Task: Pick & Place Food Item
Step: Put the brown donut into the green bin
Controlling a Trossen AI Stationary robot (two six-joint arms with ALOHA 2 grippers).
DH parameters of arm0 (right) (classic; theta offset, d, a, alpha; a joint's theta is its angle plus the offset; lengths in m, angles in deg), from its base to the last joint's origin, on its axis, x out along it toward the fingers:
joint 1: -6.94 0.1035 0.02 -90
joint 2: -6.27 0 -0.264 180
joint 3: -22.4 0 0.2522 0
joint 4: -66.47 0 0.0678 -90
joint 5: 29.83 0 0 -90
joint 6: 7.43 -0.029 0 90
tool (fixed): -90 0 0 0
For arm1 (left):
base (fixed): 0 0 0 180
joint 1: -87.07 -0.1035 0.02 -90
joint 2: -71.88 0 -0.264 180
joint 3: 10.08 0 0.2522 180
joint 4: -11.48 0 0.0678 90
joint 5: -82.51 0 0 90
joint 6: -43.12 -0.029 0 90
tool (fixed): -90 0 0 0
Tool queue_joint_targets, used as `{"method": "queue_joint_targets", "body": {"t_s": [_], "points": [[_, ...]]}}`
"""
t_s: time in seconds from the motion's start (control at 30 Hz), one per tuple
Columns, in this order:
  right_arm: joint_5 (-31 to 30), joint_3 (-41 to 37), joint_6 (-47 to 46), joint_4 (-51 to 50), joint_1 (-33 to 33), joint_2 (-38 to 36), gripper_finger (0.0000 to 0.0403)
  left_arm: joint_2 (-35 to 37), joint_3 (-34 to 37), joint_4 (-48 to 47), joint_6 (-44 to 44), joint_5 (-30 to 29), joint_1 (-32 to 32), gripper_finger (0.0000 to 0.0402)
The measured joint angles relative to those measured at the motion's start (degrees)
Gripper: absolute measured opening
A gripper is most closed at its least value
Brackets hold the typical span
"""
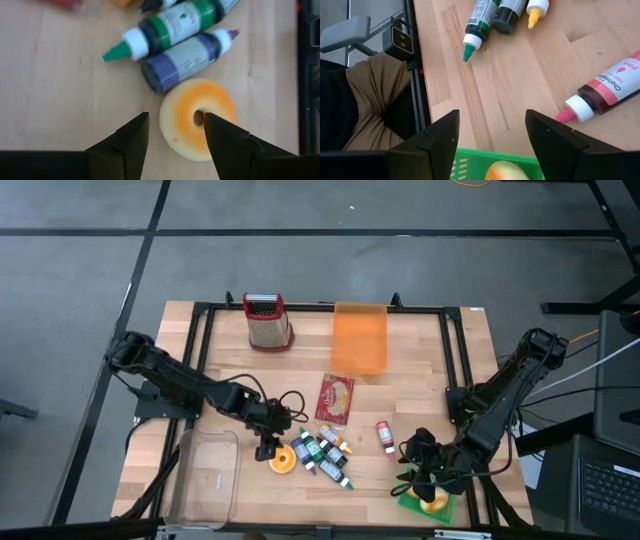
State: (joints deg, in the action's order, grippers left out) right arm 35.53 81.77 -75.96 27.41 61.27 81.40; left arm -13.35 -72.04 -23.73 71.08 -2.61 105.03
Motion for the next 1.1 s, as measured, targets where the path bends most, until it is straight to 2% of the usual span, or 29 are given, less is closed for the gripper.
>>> {"method": "queue_joint_targets", "body": {"t_s": [0.23,0.57,0.7,0.9,1.1], "points": [[-0.6,0.0,1.7,0.0,-0.1,0.0,0.0231,-5.8,0.5,4.3,3.3,-0.2,1.6,0.0185],[-0.4,0.0,1.9,0.0,-0.2,0.0,0.0231,-12.2,-0.9,5.2,6.8,-0.6,4.3,0.0181],[-0.4,0.0,1.9,0.0,-0.2,0.0,0.0231,-12.3,-0.9,5.2,6.8,-5.0,5.4,0.0139],[-1.7,0.0,1.9,0.4,-0.2,0.0,0.023,-11.4,-1.6,5.4,6.8,-7.2,5.7,0.0019],[-4.5,0.0,4.9,3.2,-0.2,0.0,0.023,-10.2,-6.8,8.9,-0.1,-10.7,5.5,0.0018]]}}
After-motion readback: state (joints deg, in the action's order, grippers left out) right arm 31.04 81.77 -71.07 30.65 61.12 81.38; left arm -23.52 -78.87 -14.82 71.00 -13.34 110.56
